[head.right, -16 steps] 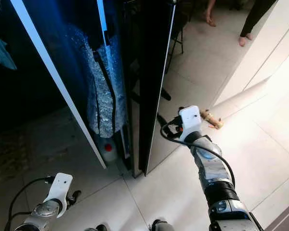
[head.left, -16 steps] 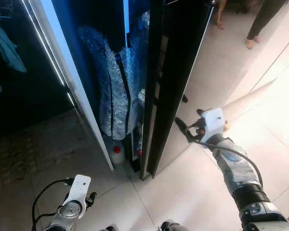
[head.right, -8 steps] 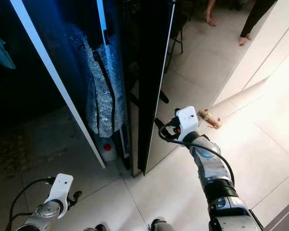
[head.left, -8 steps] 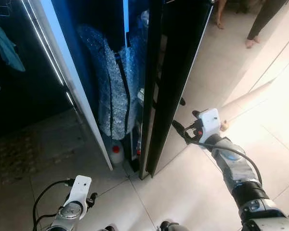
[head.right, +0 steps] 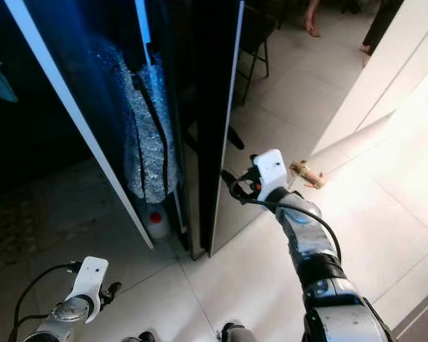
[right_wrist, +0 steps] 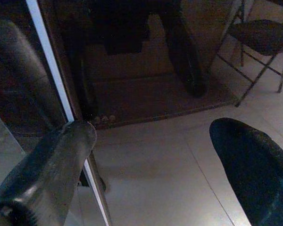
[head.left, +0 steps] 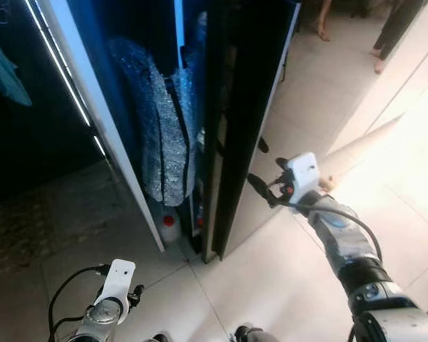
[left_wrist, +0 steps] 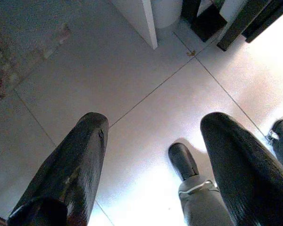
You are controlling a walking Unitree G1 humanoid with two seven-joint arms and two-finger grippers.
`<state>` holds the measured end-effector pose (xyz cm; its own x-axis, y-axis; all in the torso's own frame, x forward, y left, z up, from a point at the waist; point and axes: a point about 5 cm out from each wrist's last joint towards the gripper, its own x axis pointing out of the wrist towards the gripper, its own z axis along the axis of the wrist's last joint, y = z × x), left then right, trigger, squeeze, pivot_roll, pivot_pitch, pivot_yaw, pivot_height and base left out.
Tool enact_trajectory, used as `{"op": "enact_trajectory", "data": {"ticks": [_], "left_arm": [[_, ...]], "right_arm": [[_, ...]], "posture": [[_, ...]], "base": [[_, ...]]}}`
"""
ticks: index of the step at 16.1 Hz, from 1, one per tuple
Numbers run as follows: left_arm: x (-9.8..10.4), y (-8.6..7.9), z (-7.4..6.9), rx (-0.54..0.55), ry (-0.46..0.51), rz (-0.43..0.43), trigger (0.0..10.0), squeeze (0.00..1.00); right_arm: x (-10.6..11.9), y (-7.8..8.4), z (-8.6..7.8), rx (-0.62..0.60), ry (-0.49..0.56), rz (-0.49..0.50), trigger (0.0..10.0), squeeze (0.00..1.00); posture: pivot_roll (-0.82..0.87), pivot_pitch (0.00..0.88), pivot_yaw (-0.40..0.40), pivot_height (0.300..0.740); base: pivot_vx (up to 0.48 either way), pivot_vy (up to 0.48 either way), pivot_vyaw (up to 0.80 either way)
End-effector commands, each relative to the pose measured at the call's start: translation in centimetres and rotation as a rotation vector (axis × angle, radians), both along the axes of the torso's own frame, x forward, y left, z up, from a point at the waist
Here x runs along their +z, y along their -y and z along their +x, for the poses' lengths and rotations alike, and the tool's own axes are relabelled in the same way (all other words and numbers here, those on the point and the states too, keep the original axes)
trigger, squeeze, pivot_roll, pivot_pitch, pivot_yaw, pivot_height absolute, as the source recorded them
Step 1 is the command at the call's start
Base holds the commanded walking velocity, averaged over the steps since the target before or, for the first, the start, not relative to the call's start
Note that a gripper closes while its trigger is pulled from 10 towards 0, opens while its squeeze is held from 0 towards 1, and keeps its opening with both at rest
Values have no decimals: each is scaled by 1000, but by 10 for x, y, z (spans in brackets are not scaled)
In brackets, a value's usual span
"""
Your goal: Restocking fridge
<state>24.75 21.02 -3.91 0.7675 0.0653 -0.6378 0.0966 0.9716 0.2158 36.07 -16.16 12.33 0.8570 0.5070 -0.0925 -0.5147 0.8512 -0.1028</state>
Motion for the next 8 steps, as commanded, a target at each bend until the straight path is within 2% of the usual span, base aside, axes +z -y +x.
{"op": "enact_trajectory", "data": {"ticks": [1,8], "left_arm": [[-5,-1,-7,16,-16,-2,10000,0],[-5,-1,-7,22,-14,-7,10000,0]], "right_arm": [[7,-9,2,44,33,5,10000,0],[18,-21,8,106,52,43,10000,0]], "posture": [[-160,194,-26,740],[-158,196,-32,740]], "base": [[0,0,0],[0,0,0]]}}
